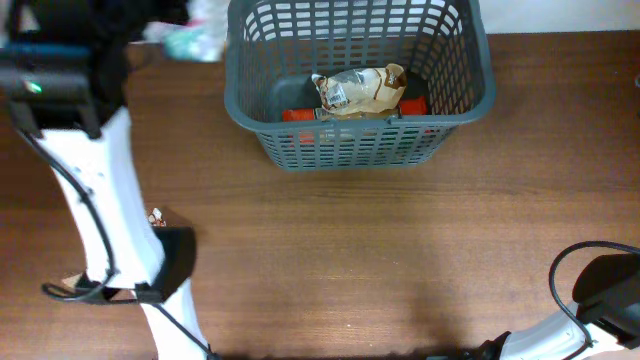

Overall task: Pack container
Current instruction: 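Lift the tissue pack strip with the left gripper, then carry the tissue strip over the basket and lower it in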

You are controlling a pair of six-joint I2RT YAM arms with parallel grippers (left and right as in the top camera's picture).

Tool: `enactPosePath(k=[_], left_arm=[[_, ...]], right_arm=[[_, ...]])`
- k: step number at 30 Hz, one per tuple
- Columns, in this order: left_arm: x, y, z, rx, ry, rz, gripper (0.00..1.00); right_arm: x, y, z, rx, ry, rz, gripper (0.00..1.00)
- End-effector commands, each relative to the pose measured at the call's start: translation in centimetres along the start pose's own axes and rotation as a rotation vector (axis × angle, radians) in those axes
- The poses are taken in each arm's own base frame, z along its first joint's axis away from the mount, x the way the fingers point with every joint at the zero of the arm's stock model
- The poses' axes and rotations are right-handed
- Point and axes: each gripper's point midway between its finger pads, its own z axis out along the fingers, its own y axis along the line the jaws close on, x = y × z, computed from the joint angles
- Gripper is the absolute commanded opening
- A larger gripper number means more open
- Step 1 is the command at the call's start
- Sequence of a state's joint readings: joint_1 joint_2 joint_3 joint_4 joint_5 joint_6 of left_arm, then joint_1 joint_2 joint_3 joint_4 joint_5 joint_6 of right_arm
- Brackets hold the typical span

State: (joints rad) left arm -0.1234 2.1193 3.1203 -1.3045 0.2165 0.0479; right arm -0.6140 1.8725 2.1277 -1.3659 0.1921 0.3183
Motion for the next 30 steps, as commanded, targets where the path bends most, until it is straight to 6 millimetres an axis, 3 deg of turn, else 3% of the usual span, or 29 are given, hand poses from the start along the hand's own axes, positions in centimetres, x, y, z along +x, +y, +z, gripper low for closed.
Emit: enactPosePath(k=[1, 4, 8, 13, 15, 21, 26, 30], left_arm=[[-1.5, -6.9, -0.3, 0.186, -0.069, 0.185, 0.02], [-1.5, -10.1, 0.5, 0.249, -0.083, 0.232, 0.02], [-0.5, -12.6, 2.1, 0.303, -0.057, 0.256, 0.02], [3.2, -13.9, 5.2, 0.352, 0.054, 0.291, 0.02], [5.9, -14.5, 7.1, 0.401, 0.120, 0.344, 0.02], [10.7, -14.1, 10.3, 0.428, 0.221, 0.458, 0.02], [13.9, -13.0, 12.7, 0.425, 0.280, 0.447, 0.02], [18.1, -11.8, 15.2, 0.423, 0.358, 0.421, 0.02]], right_arm=[[0.0, -0.1, -0.7, -0.006, -0.013, 0.016, 0.99], [0.0, -0.1, -0.7, -0.006, -0.013, 0.016, 0.99], [0.0, -0.1, -0.7, -0.006, -0.013, 0.016, 0.99], [0.0, -0.1, -0.7, -0.006, -0.013, 0.016, 0.99], [0.0, -0.1, -0.7, -0.006, -0.013, 0.016, 0.99], [0.0, -0.1, -0.7, -0.006, -0.013, 0.016, 0.99], [0.0, -0.1, -0.7, -0.006, -0.013, 0.016, 0.99], [0.0, -0.1, -0.7, -0.006, -0.013, 0.016, 0.99]])
